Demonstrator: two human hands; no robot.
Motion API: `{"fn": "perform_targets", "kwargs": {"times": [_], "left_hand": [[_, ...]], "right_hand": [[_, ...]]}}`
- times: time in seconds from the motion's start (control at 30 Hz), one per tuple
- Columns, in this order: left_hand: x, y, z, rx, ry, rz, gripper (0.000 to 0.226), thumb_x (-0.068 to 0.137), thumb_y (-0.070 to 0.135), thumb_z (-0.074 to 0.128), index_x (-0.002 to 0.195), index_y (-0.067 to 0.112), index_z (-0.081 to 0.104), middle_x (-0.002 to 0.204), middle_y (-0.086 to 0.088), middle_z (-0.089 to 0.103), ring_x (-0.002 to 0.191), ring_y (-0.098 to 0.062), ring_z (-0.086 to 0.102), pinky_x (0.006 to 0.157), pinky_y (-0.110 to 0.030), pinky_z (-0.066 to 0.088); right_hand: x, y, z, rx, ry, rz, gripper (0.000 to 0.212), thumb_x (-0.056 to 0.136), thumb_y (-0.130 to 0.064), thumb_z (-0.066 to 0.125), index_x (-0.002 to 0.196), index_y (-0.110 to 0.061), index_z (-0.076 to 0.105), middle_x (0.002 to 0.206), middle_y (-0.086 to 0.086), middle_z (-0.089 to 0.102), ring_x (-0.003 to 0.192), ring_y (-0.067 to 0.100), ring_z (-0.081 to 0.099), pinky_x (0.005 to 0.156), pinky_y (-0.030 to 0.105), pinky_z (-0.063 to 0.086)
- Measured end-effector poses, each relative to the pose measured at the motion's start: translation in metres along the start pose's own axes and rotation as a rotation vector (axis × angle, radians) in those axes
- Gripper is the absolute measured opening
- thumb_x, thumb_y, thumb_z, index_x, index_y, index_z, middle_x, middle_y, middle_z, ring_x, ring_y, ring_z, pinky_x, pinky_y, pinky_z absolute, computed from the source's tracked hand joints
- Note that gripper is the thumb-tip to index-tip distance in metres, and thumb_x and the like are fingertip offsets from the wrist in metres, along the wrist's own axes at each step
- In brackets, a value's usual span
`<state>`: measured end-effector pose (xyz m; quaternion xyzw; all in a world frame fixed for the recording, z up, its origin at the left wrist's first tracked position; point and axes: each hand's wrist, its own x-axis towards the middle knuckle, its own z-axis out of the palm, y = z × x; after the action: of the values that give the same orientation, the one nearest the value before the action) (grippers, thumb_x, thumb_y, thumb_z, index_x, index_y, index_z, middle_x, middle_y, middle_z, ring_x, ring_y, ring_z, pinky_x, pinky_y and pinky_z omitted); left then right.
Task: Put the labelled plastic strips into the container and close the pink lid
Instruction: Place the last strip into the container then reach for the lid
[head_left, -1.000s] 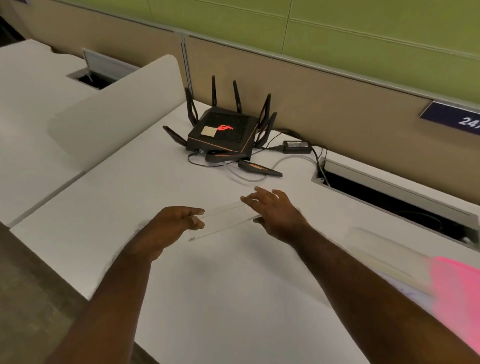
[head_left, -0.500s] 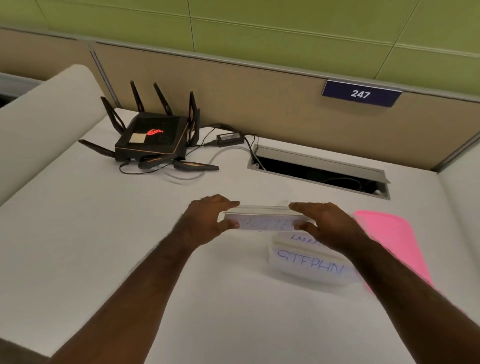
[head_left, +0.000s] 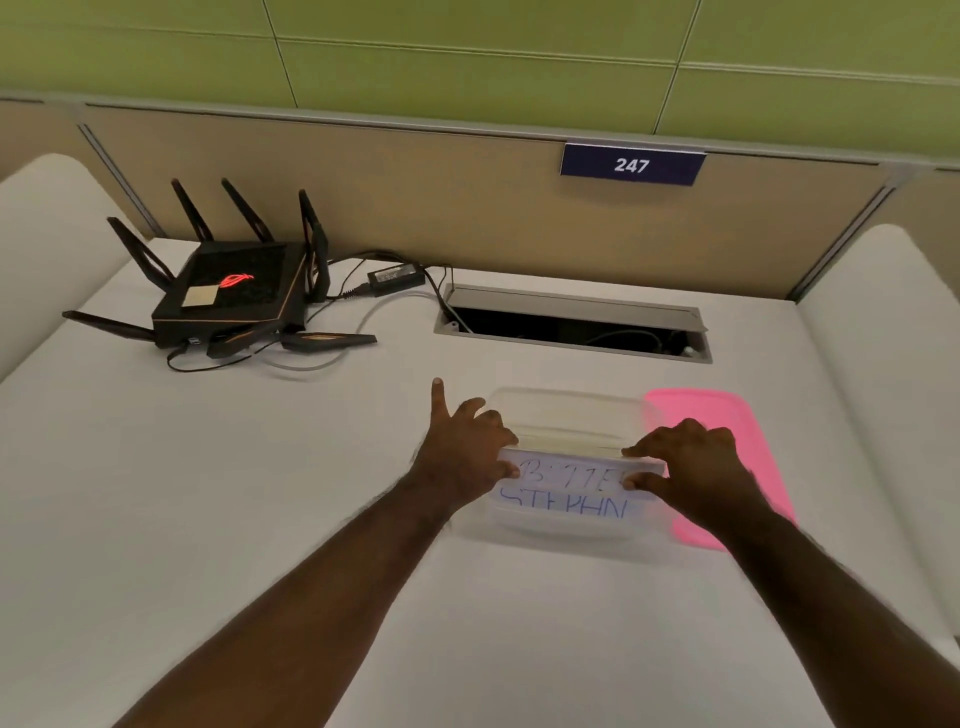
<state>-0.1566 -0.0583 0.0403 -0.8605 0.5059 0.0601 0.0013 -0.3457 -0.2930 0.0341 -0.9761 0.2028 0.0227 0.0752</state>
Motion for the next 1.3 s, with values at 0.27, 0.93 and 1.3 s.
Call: {"fn": "perform_targets", "kwargs": {"times": [0.27,0.93,1.3], "left_hand": [[0.018,0.032,0.007,0.27,-0.28,-0.059,0.044,0.081,0.06,0.06,0.11,0.028,0.069,0.122,-0.002,0.067,0.147,-0.037,0.017,0.095,-0.075,-0.026],[0.045,0.134,-0.017,0.156,0.098,0.106,0.036,0.088,0.042,0.052,0.112,0.02,0.068,0.12,-0.009,0.065,0.136,-0.035,0.041,0.106,-0.075,-0.012],[0.039,0.258,0.033,0.318,-0.155,0.388,0.036,0.084,0.024,0.065,0.117,0.009,0.065,0.12,-0.014,0.068,0.138,-0.041,0.036,0.107,-0.072,-0.013]], "right_hand": [[0.002,-0.017,0.009,-0.232,-0.112,0.016,0.047,0.071,-0.064,0.069,0.107,-0.033,0.068,0.108,-0.01,0.066,0.103,0.017,0.049,0.086,0.039,0.027],[-0.037,0.066,-0.016,0.099,0.342,0.334,0.025,0.086,-0.042,0.064,0.109,-0.032,0.067,0.096,-0.005,0.068,0.09,0.023,0.064,0.081,0.038,0.038],[-0.101,0.128,0.071,0.395,0.068,0.877,0.046,0.089,-0.038,0.06,0.129,-0.015,0.053,0.119,0.018,0.058,0.108,0.04,0.058,0.094,0.051,0.047]]}}
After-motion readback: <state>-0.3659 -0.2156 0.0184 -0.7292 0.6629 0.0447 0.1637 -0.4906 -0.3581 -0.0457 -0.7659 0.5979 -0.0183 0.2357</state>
